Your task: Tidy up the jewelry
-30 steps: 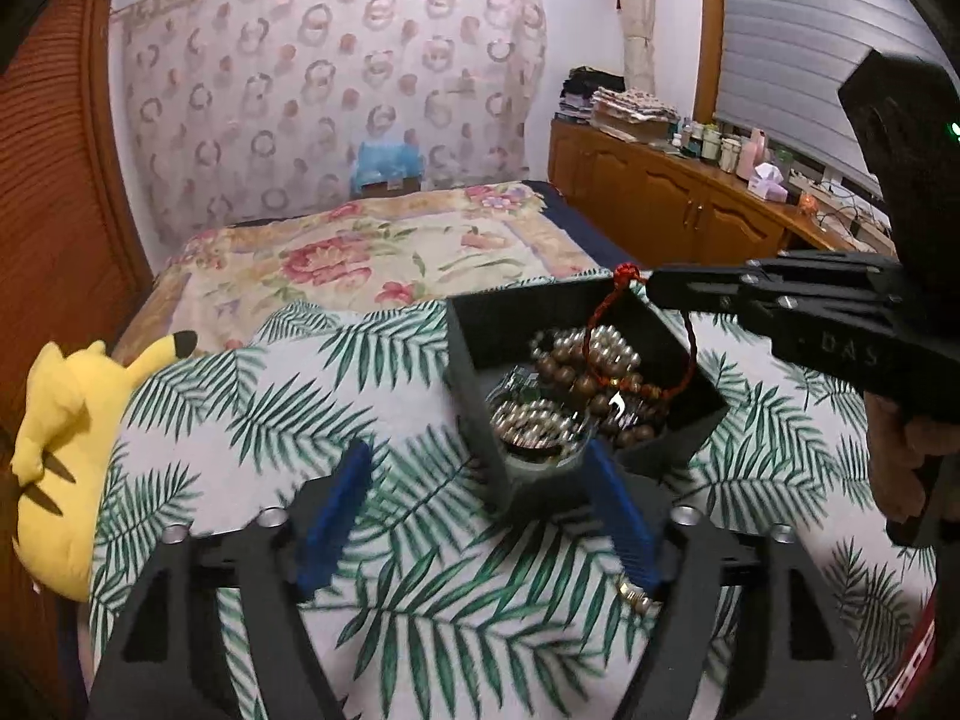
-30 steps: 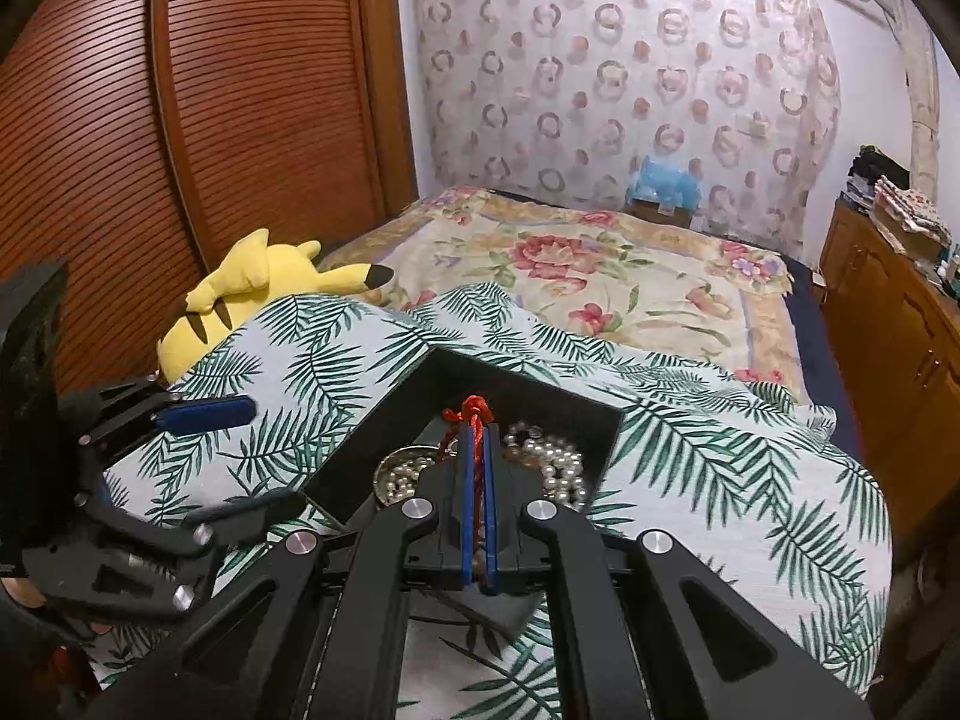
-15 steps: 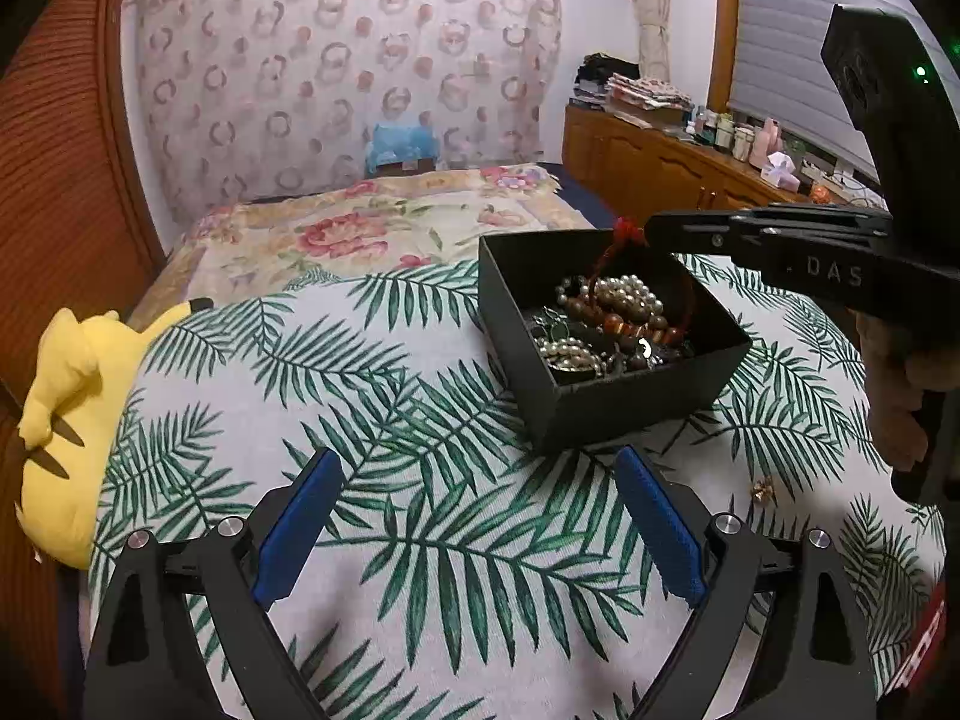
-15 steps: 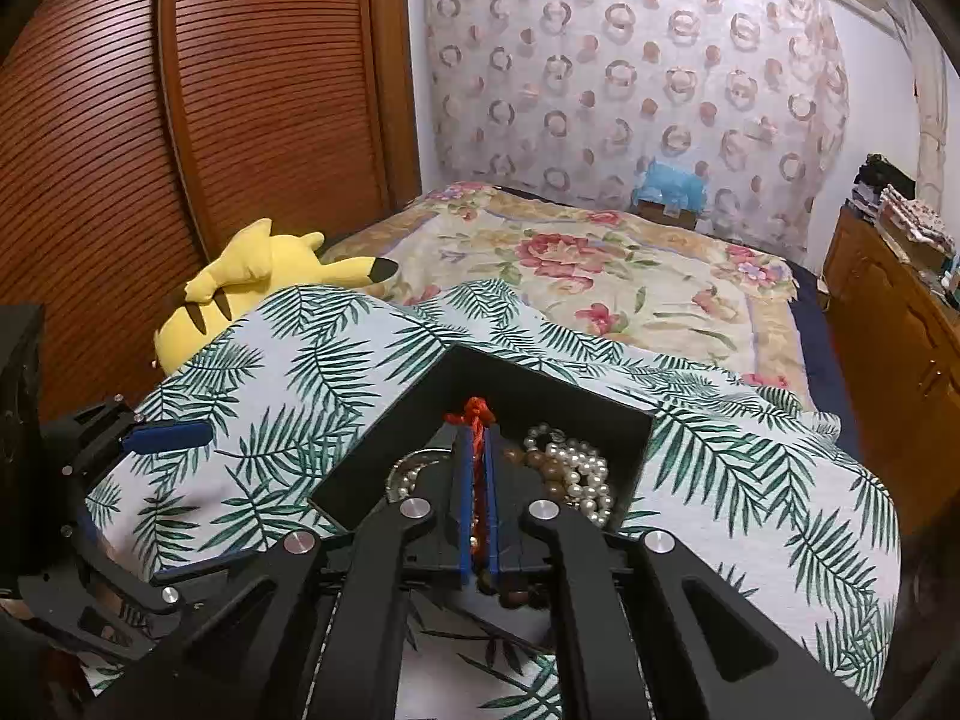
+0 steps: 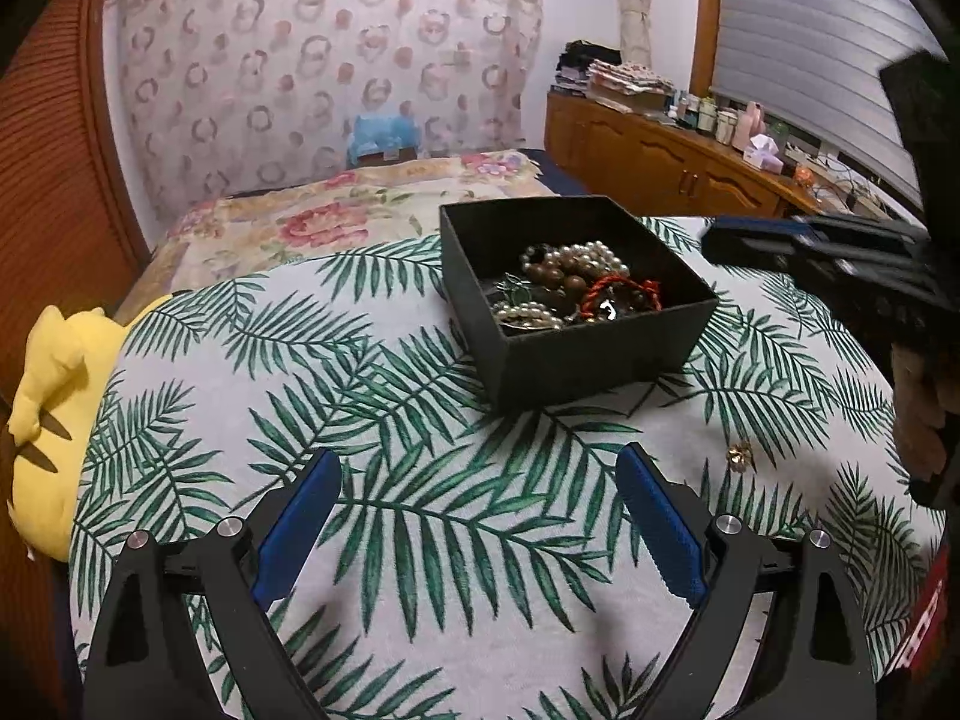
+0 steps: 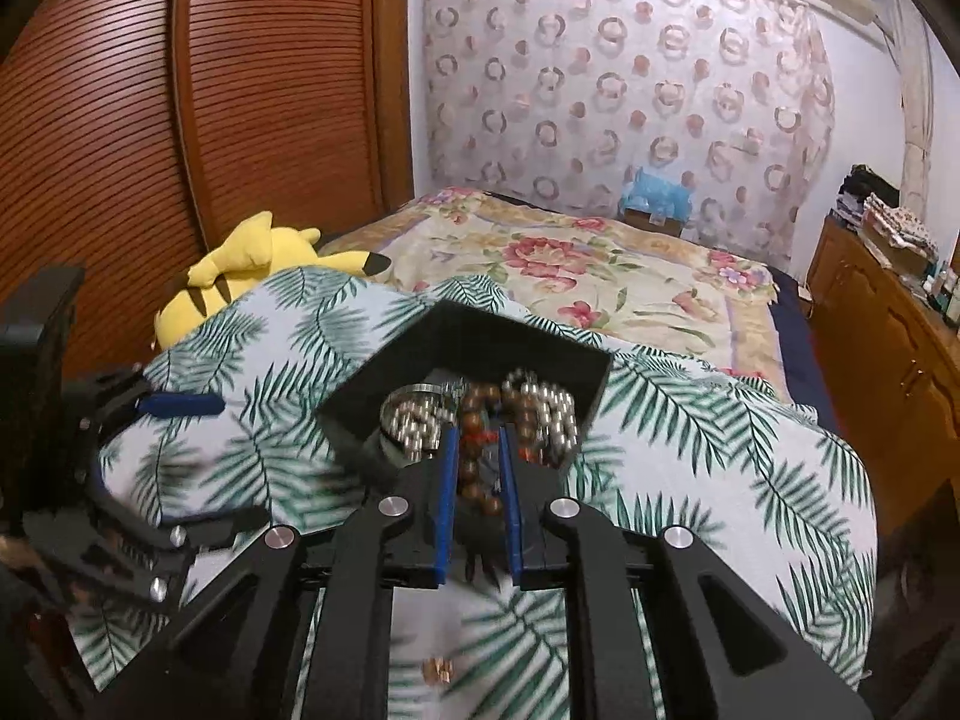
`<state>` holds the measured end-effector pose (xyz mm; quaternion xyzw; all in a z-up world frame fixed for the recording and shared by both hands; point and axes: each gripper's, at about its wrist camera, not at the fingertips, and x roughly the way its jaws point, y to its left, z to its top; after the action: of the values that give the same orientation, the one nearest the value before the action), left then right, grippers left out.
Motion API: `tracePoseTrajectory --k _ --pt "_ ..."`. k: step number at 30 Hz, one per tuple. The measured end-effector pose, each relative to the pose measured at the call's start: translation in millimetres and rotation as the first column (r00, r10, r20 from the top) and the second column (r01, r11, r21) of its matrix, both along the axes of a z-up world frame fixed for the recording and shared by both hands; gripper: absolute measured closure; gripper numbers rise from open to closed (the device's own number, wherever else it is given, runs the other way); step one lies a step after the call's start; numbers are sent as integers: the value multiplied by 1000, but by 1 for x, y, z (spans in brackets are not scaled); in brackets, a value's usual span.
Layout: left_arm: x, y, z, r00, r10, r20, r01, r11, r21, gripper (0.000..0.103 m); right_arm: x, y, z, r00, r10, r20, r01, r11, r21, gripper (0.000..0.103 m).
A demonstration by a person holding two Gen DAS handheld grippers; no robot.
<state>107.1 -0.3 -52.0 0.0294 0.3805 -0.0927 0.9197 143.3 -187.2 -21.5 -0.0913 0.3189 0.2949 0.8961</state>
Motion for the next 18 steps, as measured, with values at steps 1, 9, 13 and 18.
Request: tracePoseTrajectory --k 1,9,13,18 --pt "0 -1 -1 1000 -3 -2 3 1000 -1 14 -4 -2 -2 1000 2 -2 -2 1000 1 87" --pt "-1 -13 -8 999 -33 -24 34 999 7 14 -29 -24 -27 999 5 -49 -6 999 -31 72" --pt "-2 -19 -12 998 -50 -34 51 999 15 14 -38 -26 -44 996 23 -82 -28 998 -62 73" --pt "-5 -29 -15 996 -81 -43 82 996 29 14 -44 -21 -58 991 55 -125 -66 994 -85 73"
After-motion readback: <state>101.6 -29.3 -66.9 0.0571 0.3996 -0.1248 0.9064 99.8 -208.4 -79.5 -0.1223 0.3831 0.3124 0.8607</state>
